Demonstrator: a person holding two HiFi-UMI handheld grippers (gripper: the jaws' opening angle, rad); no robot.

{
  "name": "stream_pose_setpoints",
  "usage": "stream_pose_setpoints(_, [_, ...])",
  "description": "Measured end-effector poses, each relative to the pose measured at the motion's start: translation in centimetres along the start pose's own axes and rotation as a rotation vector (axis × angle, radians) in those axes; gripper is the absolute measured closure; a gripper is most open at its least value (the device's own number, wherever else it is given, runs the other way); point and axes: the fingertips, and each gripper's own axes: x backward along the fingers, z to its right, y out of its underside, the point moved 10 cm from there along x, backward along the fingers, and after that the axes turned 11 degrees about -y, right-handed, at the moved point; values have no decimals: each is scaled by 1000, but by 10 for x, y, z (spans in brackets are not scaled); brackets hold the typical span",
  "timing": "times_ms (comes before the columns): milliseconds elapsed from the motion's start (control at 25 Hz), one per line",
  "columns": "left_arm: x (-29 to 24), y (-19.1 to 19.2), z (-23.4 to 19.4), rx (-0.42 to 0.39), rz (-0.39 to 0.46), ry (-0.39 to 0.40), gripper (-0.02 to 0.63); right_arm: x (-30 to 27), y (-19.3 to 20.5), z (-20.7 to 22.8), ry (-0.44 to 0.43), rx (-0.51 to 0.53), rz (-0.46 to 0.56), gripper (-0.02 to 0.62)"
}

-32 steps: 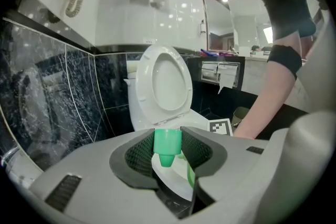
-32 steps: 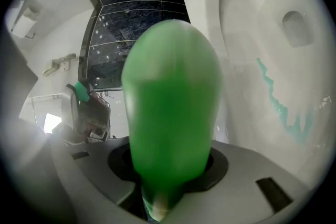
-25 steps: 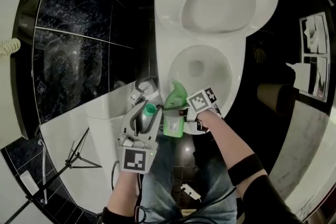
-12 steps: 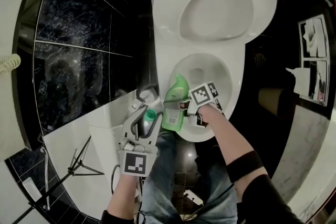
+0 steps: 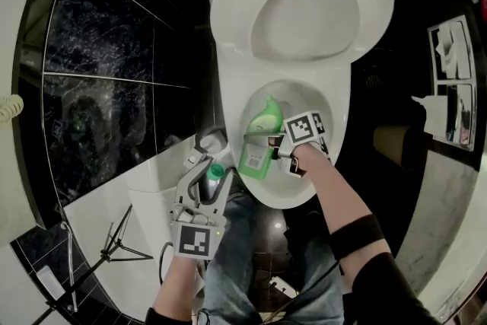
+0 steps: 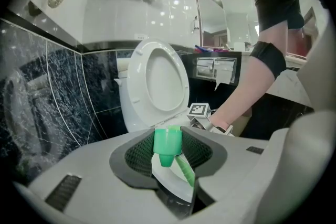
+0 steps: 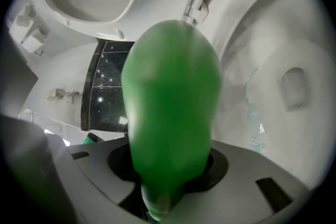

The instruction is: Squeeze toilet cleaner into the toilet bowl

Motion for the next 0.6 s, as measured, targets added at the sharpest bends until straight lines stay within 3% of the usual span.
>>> stream_pose_setpoints(360, [-5, -2, 10, -14, 0, 39, 446, 36, -13, 3, 20, 22, 115, 420])
stream_pose_setpoints(600, [-7, -3, 16, -49, -3, 72, 446, 62, -23, 1, -17, 29, 220, 420])
